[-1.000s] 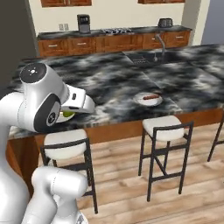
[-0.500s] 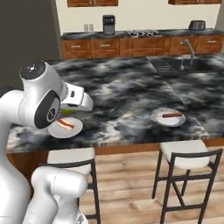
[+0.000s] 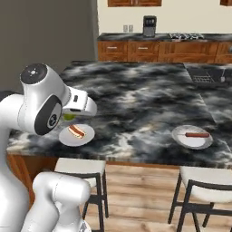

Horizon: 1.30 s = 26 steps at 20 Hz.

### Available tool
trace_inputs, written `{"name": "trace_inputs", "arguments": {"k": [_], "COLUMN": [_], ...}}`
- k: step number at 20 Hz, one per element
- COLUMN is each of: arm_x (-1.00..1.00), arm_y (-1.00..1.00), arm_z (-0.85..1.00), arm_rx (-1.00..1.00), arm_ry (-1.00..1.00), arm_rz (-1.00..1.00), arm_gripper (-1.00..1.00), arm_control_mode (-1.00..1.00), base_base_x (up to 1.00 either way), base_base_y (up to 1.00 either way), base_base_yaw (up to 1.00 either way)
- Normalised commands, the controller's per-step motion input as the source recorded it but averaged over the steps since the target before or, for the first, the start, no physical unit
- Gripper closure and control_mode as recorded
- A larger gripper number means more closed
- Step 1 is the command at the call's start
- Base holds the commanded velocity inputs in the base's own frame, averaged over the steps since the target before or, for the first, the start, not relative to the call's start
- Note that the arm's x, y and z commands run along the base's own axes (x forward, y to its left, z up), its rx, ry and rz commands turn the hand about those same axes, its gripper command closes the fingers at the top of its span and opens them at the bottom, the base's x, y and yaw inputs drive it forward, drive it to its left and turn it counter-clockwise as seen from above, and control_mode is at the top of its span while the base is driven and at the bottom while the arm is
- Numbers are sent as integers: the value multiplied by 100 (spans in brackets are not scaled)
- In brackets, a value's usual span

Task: Pick up the orange and mango from the fridge and place one fruit on each plate on the dining counter.

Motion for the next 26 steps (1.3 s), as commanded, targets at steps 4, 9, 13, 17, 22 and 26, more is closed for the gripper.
{"name": "trace_inputs", "arguments": {"k": [4,9,13,17,22,26], "arm_x": [0,0,0,54,37,36], "arm_y": [0,0,0,0,20,32], "arm_z": [0,0,0,-37,-48,-48], "arm_rx": [0,0,0,0,-15,-28], "arm_ry": [0,0,0,3,0,1], "arm_rz": [0,0,0,28,29,36], "arm_gripper": [100,100,100,100,100,100], "arm_control_mode": [100,100,100,-100,-100,-100], "base_base_x": [97,59,47,0,0,0], "base_base_y": [-39,-12,0,0,0,0], "base_base_yaw": [52,48,32,0,0,0]}}
